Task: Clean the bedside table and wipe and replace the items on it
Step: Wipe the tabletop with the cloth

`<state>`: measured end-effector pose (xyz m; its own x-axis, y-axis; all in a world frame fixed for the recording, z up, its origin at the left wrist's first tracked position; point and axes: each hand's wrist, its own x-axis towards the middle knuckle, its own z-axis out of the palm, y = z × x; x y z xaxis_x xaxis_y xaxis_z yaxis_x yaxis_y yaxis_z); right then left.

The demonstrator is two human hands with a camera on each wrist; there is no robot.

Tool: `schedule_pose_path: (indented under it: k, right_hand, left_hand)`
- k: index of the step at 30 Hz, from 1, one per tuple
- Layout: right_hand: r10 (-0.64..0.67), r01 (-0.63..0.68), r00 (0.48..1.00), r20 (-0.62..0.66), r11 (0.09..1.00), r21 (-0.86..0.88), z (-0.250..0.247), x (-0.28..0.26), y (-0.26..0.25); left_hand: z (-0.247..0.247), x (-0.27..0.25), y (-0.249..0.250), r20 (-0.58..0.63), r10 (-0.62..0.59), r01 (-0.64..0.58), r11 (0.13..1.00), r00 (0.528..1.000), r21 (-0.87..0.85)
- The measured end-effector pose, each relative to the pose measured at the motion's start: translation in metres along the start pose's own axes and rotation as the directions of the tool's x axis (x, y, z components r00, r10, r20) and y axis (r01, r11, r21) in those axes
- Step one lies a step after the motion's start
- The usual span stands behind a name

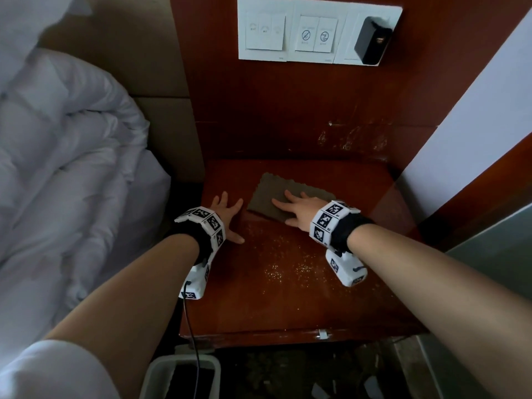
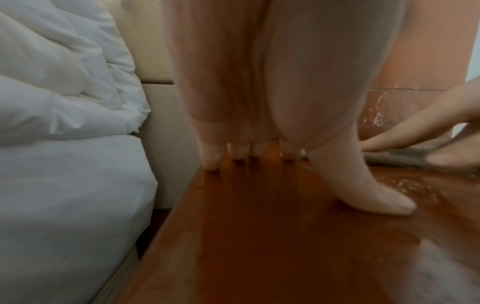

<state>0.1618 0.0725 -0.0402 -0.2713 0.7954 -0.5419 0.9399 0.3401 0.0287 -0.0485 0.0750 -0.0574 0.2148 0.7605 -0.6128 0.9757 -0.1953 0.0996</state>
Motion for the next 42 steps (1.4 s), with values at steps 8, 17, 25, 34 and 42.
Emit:
schedule_pose_path:
  k: [8, 17, 25, 34, 42]
  right_hand:
    - [0.214, -0.213, 0.977, 0.001, 0.973, 0.089, 0.020, -0.029, 0.073]
    - [0.361, -0.362, 0.932, 0.038, 0.916, 0.176, 0.049, -0.069, 0.107]
    - [0.342, -0.337, 0.940, 0.014, 0.919, 0.206, 0.078, -0.101, 0.100]
    - [0.292, -0.289, 0.956, 0.013, 0.940, 0.183, 0.090, -0.117, 0.088]
    - [0.347, -0.347, 0.937, 0.034, 0.919, 0.188, 0.070, -0.095, 0.098]
  left_hand:
    - [-0.001, 0.004, -0.004, -0.008, 0.011, -0.011, 1.000, 1.000, 0.001]
    - [0.001, 0.008, -0.008, -0.043, 0.015, -0.015, 1.000, 0.999, 0.002]
    - [0.001, 0.009, -0.009, -0.074, 0.018, -0.017, 1.000, 0.997, 0.016]
    - [0.000, 0.007, -0.009, -0.079, 0.002, 0.000, 1.000, 0.997, 0.030]
    - [0.010, -0.010, 0.000, -0.068, 0.046, -0.044, 0.998, 0.997, 0.036]
